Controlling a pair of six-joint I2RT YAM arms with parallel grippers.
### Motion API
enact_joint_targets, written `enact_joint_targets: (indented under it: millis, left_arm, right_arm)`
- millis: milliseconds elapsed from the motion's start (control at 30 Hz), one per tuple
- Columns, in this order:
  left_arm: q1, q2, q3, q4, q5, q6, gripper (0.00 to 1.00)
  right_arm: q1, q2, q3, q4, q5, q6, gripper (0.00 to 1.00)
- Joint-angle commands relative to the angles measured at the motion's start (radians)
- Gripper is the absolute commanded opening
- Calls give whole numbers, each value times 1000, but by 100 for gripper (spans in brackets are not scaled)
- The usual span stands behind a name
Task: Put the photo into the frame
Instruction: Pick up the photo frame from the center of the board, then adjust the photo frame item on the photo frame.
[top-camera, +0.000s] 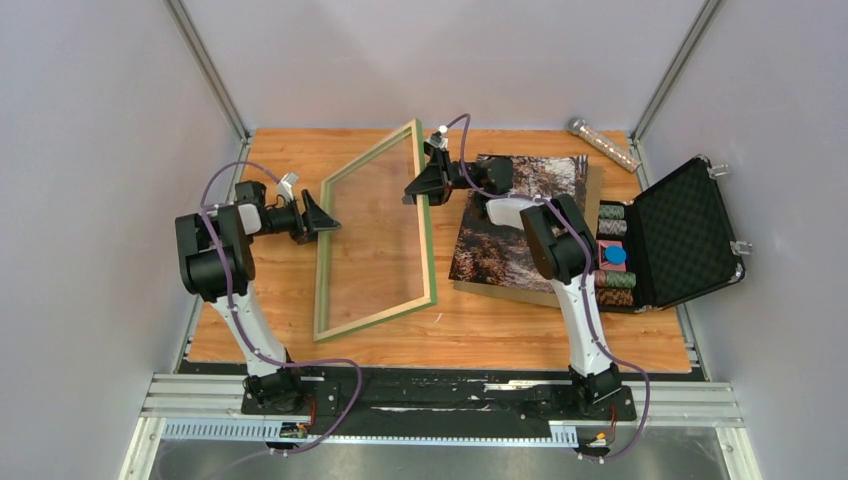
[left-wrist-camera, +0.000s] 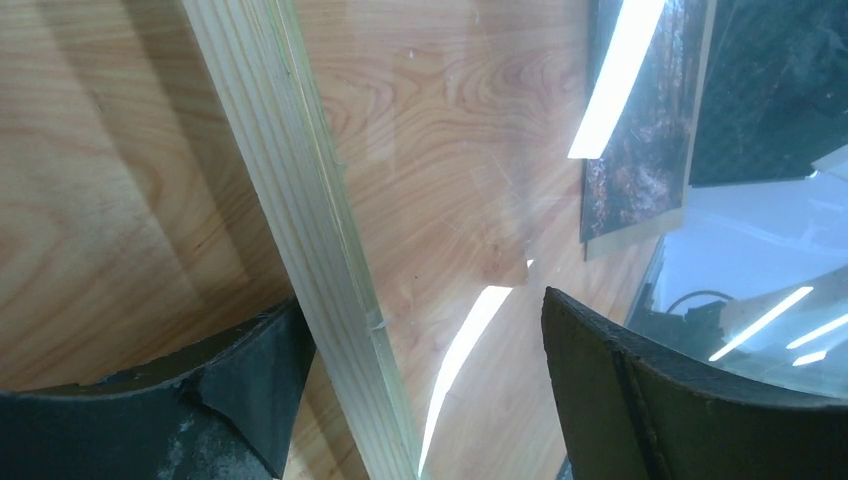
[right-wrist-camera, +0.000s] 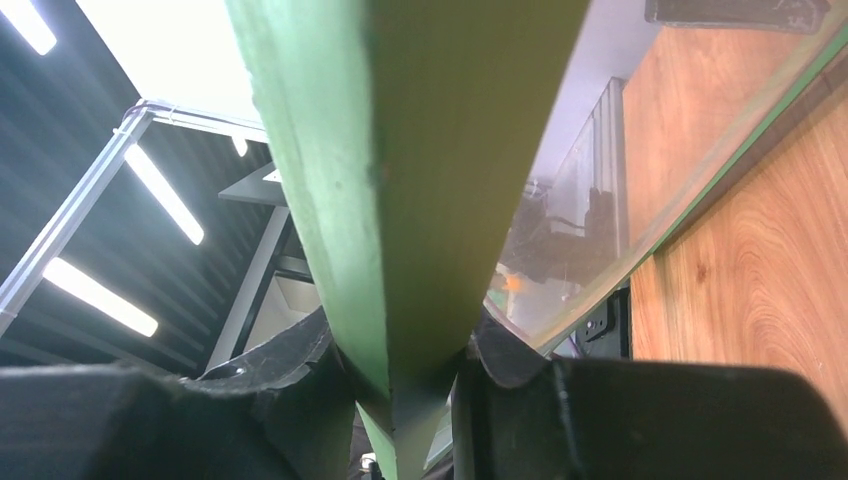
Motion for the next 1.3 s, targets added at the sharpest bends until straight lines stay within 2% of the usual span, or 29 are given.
enact_joint_targets:
  millis: [0, 100, 433, 700, 967, 1267]
  left_arm:
    - [-61, -53, 49, -2, -18, -8, 93]
    - [-61, -102, 79, -28, -43, -16, 99]
    - [-95, -224, 224, -5, -63, -129, 100]
    - [-132, -213, 261, 32, -90, -191, 100]
    - [-132, -180, 239, -3, -152, -157, 100]
    - [-129, -152, 272, -147, -313, -47, 100]
  right_arm:
    - [53, 12, -13, 118, -81, 21, 0]
    - [45, -12, -30, 74, -95, -21, 0]
    - [30, -58, -56, -80, -132, -154, 0]
    - [12, -88, -73, -165, -143, -239, 0]
    - [-19, -71, -40, -59, -153, -166, 0]
    - [-77, -123, -84, -182, -168, -305, 0]
